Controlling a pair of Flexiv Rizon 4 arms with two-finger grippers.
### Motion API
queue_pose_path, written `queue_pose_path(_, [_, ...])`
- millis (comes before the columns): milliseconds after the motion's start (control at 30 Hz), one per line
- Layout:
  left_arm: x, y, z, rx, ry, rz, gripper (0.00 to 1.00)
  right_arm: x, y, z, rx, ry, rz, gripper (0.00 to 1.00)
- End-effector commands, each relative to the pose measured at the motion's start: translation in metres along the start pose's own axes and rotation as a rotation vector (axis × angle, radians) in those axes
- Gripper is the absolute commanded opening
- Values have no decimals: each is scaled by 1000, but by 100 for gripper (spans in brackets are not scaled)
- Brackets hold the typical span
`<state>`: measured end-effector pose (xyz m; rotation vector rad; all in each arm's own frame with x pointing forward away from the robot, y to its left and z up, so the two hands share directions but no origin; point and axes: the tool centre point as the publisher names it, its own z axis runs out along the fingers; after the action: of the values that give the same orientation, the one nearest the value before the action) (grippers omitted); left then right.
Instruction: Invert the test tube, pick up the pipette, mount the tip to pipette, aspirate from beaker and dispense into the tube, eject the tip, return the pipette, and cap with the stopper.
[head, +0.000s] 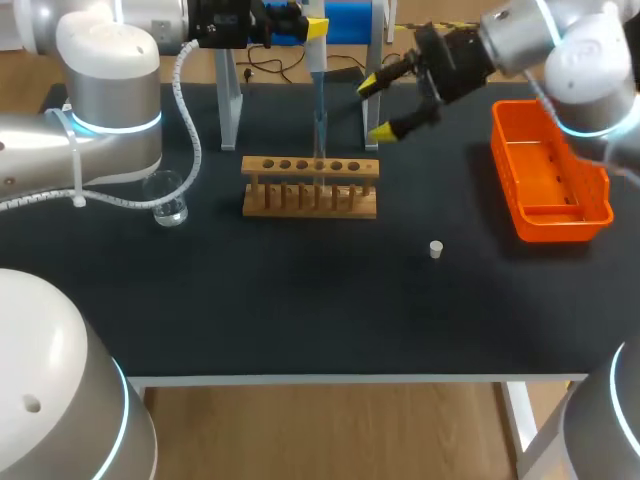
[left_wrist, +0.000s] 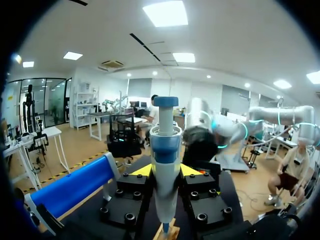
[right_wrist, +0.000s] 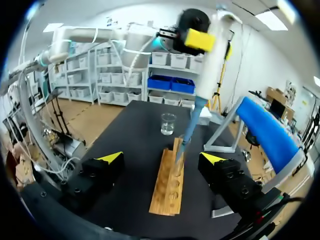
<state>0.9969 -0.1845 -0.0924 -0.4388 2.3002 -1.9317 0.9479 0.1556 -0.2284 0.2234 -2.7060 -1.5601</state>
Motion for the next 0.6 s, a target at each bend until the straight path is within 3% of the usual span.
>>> queue_pose_path(33, [1,0,0,0,-4,-1,0,-15,-9,29,-3,26,33,100])
queue_pose_path(600, [1,0,0,0,-4,-1,0,-29,-18,71,102,71,38,100])
